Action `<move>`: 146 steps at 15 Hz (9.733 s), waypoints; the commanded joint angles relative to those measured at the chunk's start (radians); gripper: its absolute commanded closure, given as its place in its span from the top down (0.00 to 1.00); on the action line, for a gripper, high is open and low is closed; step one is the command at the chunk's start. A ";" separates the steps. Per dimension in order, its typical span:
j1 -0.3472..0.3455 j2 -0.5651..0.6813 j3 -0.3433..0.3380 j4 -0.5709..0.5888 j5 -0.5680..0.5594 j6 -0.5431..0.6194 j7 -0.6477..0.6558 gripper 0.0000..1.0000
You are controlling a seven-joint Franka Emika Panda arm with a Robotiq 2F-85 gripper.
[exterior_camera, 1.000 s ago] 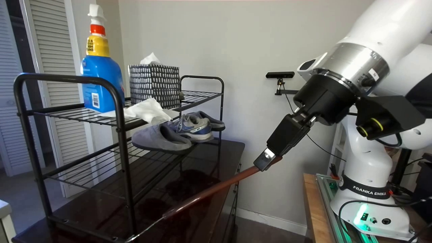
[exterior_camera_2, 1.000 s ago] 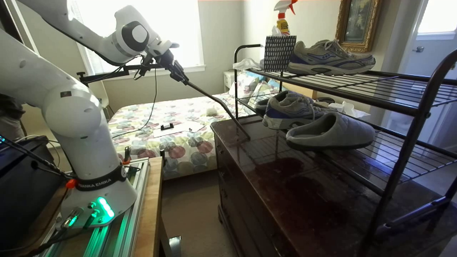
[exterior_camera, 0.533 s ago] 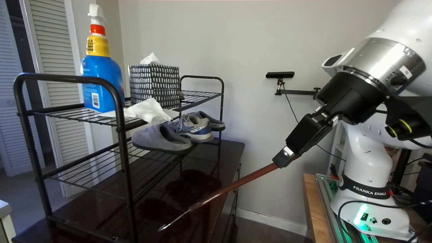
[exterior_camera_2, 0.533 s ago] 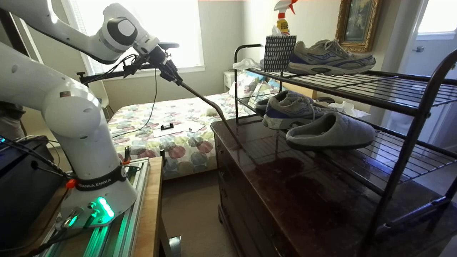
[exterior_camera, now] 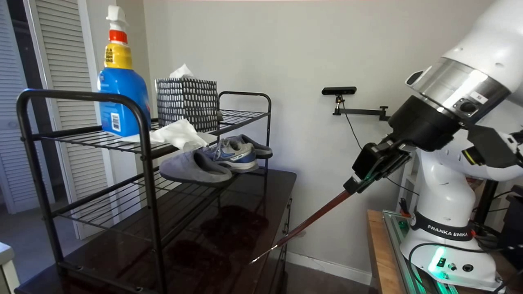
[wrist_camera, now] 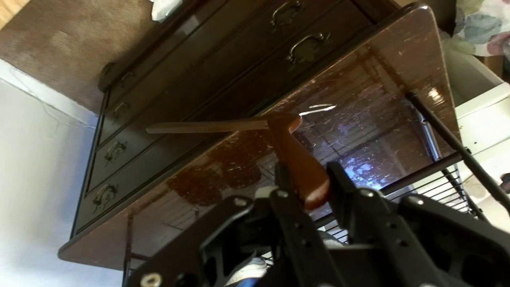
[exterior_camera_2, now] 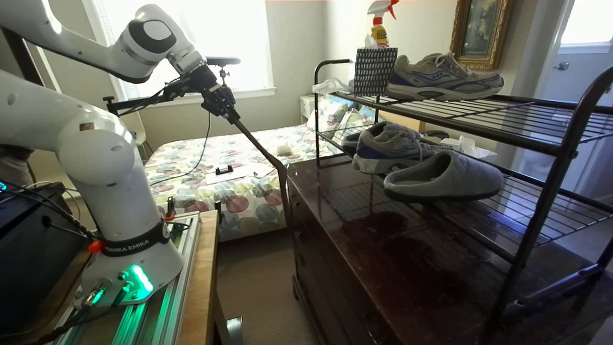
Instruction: Put the brown hanger on the right side of the shoe rack.
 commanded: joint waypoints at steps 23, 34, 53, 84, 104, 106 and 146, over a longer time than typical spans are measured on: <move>-0.217 0.344 -0.148 0.515 -0.185 -0.257 -0.373 0.07; -0.179 0.263 -0.151 0.540 -0.200 -0.383 -0.331 0.26; -0.360 0.160 -0.212 0.769 -0.315 -0.679 -0.270 0.07; -0.509 0.244 -0.566 1.048 -0.271 -0.711 -0.326 0.26; -0.579 0.513 -0.702 1.218 -0.214 -0.705 -0.190 0.07; -0.574 0.547 -0.710 1.251 -0.177 -0.691 -0.186 0.07; -0.560 0.734 -0.756 1.432 -0.151 -0.835 -0.079 0.87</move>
